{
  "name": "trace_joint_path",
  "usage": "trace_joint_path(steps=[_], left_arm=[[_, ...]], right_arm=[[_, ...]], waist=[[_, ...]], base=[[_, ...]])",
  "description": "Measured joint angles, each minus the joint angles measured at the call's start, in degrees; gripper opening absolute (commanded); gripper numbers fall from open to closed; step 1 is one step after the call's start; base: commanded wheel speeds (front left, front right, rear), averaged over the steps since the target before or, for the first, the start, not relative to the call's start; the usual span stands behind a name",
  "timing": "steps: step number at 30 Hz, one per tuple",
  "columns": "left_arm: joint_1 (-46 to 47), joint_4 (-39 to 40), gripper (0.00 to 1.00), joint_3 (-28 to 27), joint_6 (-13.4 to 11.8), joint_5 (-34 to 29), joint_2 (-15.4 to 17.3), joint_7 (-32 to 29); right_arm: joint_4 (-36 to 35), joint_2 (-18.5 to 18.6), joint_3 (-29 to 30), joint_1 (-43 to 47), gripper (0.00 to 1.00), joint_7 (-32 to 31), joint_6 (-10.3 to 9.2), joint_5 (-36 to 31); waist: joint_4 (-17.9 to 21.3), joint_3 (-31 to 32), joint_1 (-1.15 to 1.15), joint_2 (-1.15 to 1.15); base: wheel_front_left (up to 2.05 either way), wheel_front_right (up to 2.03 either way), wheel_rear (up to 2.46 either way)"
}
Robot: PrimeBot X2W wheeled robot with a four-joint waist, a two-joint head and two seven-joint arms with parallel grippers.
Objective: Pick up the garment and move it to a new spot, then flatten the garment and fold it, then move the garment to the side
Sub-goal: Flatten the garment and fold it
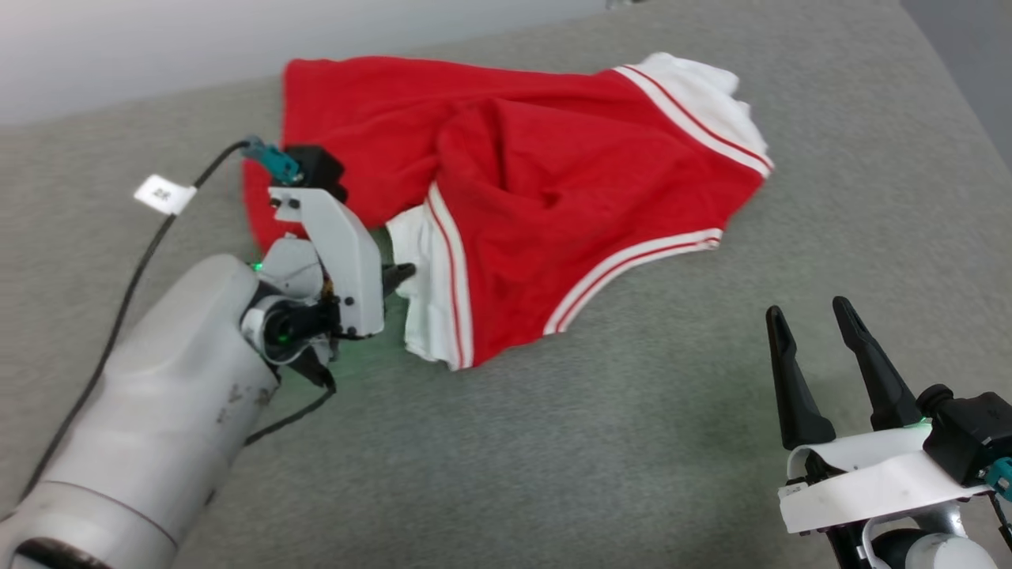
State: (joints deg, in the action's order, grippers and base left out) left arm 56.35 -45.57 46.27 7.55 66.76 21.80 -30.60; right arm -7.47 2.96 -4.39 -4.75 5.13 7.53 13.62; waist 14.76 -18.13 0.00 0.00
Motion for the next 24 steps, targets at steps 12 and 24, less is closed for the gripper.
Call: trace_joint_path(steps=[12, 24], left_arm=[[0.2, 1.7, 0.00, -0.6, 0.0, 4.6, 8.6, -3.4], [-1.0, 0.0, 0.04, 1.9, -2.1, 1.7, 13.2, -5.6]], right_arm=[[-1.7, 0.0, 0.2, 0.4, 1.00, -3.0, 0.00, -1.6], [-2.3, 0.0, 0.3, 0.7, 1.00, -4.2, 0.00, -1.8]], waist=[[-8.2, 3.2, 0.00, 0.00], [-10.2, 4.1, 0.00, 0.00]], base=[[0.00, 0.00, 0.00], [0.00, 0.00, 0.00]])
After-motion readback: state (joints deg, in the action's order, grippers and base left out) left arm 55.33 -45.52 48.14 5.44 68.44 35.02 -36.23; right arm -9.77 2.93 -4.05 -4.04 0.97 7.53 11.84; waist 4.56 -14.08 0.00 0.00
